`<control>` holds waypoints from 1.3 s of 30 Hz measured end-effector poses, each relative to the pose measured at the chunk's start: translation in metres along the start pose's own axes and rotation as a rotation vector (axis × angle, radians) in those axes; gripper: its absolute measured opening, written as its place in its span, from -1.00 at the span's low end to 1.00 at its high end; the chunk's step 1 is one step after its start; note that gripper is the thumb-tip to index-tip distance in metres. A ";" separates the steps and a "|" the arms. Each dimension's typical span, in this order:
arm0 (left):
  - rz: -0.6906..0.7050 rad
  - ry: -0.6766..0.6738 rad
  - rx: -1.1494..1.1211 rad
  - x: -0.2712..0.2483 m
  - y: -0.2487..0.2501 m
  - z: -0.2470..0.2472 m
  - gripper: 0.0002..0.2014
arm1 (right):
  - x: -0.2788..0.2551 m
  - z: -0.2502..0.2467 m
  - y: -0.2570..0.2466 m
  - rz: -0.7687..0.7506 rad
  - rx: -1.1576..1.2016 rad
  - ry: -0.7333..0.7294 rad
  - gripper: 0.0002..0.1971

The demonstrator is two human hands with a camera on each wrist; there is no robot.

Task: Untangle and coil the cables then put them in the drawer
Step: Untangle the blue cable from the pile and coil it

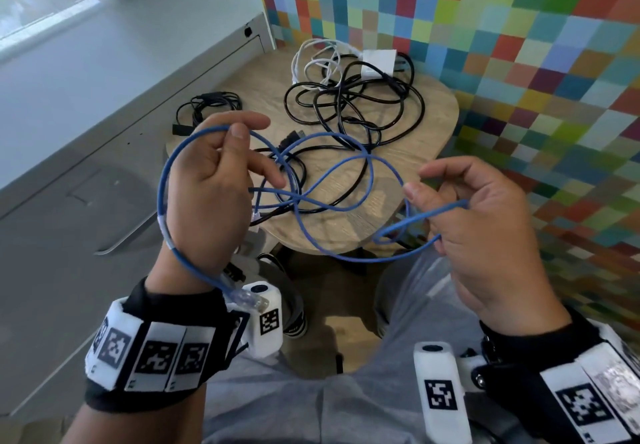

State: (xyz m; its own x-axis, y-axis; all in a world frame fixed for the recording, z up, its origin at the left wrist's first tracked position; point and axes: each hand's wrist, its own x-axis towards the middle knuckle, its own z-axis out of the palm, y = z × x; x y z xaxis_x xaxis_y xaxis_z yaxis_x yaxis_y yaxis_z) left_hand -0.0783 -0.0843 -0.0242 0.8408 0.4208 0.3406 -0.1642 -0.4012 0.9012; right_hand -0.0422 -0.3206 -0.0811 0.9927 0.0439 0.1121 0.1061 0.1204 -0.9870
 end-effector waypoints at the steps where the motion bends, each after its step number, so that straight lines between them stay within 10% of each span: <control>1: -0.014 -0.012 -0.011 0.000 0.000 0.000 -0.71 | 0.000 0.001 -0.001 0.020 0.030 -0.002 -0.85; 12: -0.087 -0.123 -0.131 -0.006 0.011 0.003 -0.73 | -0.005 0.009 -0.014 0.113 0.416 -0.090 -0.53; 17: 0.038 -0.234 -0.073 -0.011 0.012 0.005 -0.52 | -0.011 0.010 -0.012 -0.041 0.213 -0.174 -0.88; 22: 0.204 -0.342 0.147 -0.015 0.010 0.007 -0.33 | -0.016 0.010 -0.011 -0.066 0.075 -0.261 -0.81; 39: 0.336 -0.128 0.381 -0.005 0.013 -0.002 -0.78 | -0.011 0.007 -0.013 -0.016 0.235 -0.259 -0.50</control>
State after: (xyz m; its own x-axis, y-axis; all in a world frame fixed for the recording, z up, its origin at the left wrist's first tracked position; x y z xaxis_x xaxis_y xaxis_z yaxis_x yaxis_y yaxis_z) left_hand -0.0856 -0.0896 -0.0134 0.8342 0.1247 0.5371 -0.2567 -0.7742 0.5785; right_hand -0.0544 -0.3160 -0.0684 0.9403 0.2870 0.1828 0.0759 0.3467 -0.9349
